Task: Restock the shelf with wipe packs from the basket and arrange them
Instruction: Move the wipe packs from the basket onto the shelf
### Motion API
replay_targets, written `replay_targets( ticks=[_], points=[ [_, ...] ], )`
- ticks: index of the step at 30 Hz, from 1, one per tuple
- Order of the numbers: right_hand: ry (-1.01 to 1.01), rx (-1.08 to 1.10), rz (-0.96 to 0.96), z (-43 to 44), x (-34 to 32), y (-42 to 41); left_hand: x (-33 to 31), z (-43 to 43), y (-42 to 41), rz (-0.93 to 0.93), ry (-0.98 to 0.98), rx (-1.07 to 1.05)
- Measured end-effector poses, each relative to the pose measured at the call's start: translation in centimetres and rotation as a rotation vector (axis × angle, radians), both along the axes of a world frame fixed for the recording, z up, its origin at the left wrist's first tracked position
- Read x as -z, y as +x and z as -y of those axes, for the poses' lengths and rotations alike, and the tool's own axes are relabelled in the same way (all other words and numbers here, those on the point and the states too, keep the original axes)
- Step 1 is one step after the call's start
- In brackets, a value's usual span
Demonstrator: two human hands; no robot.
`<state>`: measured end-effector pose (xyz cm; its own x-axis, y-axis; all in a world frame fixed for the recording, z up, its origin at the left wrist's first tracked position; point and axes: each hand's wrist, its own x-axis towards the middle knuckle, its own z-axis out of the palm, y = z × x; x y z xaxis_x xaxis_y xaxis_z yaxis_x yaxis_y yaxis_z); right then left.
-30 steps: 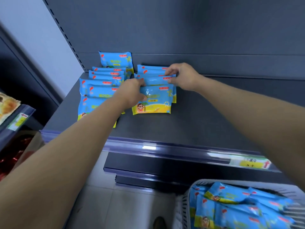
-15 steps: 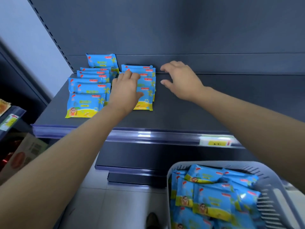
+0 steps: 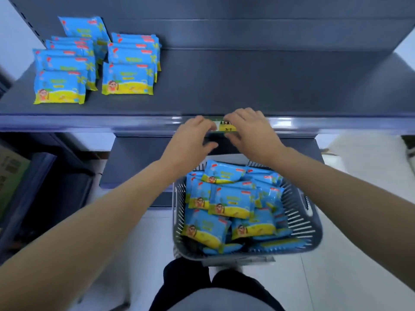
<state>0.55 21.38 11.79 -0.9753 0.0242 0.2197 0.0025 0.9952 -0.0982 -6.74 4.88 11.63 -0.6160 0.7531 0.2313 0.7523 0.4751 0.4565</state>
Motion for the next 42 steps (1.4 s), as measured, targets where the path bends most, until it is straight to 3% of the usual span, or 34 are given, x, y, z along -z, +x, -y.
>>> replay_targets(
  ticks=[5,11,20,24,30,34,39,42],
  points=[
    [0.032,0.006,0.244,-2.0,5.2,5.4,6.8,-0.8,3.9,0.172,-0.283,0.045],
    [-0.015,0.084,0.383,-3.8,8.2,7.6,11.6,-1.6,5.6,0.318,-0.53,0.062],
    [-0.056,0.081,0.416,-5.0,9.9,6.9,15.4,-2.6,4.8,0.172,-0.806,0.11],
    [-0.092,0.069,0.496,-4.1,11.4,5.3,15.6,-2.6,5.1,0.157,-0.759,0.053],
    [-0.188,0.041,0.625,-3.1,13.5,2.0,13.5,-0.4,4.6,0.289,-0.657,0.022],
    [-0.154,0.076,0.553,-2.8,14.0,0.5,11.6,1.3,3.9,0.275,-0.609,-0.002],
    [0.018,0.089,0.613,-2.0,14.2,0.5,9.6,1.6,3.4,0.266,-0.567,0.019],
    [0.015,0.063,0.619,-1.6,13.2,0.7,8.7,1.5,2.9,0.291,-0.54,0.031]
  ],
)
